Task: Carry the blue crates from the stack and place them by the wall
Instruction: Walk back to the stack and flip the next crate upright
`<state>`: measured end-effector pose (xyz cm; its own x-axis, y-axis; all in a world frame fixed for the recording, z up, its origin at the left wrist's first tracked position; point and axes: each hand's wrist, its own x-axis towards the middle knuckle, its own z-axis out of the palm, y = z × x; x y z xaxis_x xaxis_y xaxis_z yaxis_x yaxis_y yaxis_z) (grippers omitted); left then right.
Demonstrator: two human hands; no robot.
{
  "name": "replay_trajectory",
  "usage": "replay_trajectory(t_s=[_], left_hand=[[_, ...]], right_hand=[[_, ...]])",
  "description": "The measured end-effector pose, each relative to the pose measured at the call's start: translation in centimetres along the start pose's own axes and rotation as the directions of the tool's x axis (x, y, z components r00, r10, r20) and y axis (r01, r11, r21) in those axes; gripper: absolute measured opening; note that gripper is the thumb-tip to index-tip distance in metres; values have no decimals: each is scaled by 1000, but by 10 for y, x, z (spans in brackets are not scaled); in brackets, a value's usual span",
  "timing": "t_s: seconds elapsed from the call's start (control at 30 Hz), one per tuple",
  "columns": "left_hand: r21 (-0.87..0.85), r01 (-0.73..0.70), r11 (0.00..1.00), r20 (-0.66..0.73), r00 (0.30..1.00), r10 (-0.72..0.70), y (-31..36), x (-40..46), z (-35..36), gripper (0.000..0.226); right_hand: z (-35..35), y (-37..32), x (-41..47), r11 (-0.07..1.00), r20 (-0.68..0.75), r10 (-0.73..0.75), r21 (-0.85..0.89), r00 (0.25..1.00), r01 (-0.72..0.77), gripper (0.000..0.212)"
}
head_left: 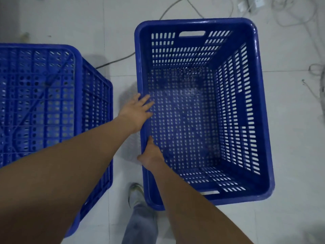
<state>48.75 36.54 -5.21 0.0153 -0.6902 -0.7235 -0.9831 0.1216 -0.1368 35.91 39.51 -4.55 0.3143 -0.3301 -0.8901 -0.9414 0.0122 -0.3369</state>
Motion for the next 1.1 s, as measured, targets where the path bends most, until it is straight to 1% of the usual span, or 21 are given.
replay_trajectory(t_s=[0.03,0.1,0.27,0.43,0.53,0.67,0.73,0.77,0.83,0.9,0.93,0.97,1.03,1.07,1.1], left_hand=[[86,-36,996,47,998,32,-1,2,0,64],[151,-42,988,49,998,34,-1,3,-2,59],[170,-13,985,27,1000,8,8,2,0,61],[109,-10,994,23,1000,7,25,-7,6,61],[27,4,1000,6,1000,-5,39,-13,8,60],[-57,21,998,-10,1000,-22,62,-17,15,61],[-88,28,996,-19,999,-30,71,-17,18,56],[-135,27,990,-30,999,-32,76,-19,21,53],[-154,10,988,-123,992,-30,82,-24,24,50],[-161,-11,987,-201,979,-22,87,-28,25,54],[-175,-11,984,-198,980,-25,89,-29,24,56],[-186,11,983,-119,992,-33,91,-31,22,59],[-208,74,975,-45,995,-86,99,-31,26,59],[-203,87,975,-7,996,-90,100,-33,26,58],[-210,94,973,-5,995,-97,100,-35,26,57]], right_hand=[[-2,2,-1,1000,5,-12,-15,1000,12,76],[-5,6,-4,998,20,-37,-40,999,38,75],[-10,14,-9,988,49,-67,-136,997,73,77],[-13,34,-18,965,81,-80,-243,993,98,77],[-15,54,-21,940,75,-96,-322,992,116,75],[-15,86,-21,852,30,-121,-510,992,119,80],[-17,99,-22,842,41,-125,-524,991,128,82],[-19,105,-23,844,66,-115,-519,991,132,82],[-26,115,-27,845,115,-89,-517,989,136,82],[-31,125,-29,860,133,-66,-495,989,124,81],[-32,130,-29,870,138,-50,-480,989,111,81],[-34,136,-28,879,143,-35,-467,989,98,82],[-38,146,-28,893,147,-9,-444,989,75,83],[-40,151,-28,893,146,-3,-445,989,69,83],[-43,155,-29,886,143,-1,-458,990,67,83]])
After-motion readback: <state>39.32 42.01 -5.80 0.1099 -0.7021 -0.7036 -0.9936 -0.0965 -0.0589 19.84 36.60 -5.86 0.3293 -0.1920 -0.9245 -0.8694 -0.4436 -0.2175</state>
